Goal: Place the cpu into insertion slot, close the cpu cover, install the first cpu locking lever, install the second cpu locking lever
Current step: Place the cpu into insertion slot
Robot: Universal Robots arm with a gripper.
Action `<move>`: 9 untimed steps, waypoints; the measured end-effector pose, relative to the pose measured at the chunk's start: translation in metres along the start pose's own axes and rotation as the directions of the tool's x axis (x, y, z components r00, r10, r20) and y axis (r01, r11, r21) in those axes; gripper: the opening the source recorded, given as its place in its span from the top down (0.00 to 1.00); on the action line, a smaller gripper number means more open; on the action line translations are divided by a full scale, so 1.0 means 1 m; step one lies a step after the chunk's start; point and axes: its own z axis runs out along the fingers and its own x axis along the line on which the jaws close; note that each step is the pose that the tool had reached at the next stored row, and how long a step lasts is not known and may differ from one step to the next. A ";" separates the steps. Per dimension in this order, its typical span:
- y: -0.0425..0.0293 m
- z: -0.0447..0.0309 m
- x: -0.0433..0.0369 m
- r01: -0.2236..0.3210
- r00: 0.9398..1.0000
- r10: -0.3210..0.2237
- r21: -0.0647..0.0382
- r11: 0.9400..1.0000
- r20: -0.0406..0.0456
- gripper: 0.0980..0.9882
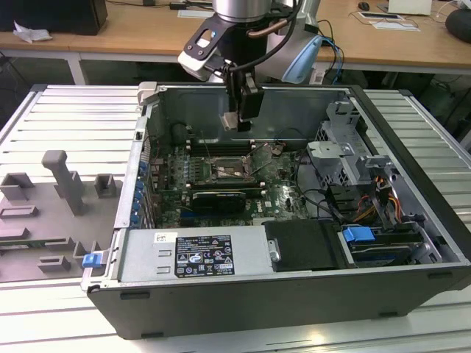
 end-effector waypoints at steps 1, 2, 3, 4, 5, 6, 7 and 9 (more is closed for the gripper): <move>0.0000 0.0003 0.0000 0.000 1.000 0.000 0.000 1.000 0.000 0.50; 0.0000 0.0005 0.0000 0.000 1.000 0.000 0.000 1.000 0.000 0.50; -0.0001 0.0012 0.0000 0.000 1.000 0.000 0.000 1.000 0.000 0.50; -0.0001 0.0019 -0.0001 0.000 1.000 0.000 0.001 1.000 0.000 0.50; -0.0002 0.0026 -0.0001 -0.001 1.000 0.001 0.001 1.000 0.000 0.50; -0.0002 0.0030 -0.0001 -0.001 1.000 0.001 0.001 1.000 0.000 0.50; -0.0003 0.0034 -0.0001 -0.001 1.000 0.001 0.002 1.000 0.000 0.50; -0.0003 0.0041 -0.0001 -0.001 1.000 0.001 0.002 1.000 0.000 0.50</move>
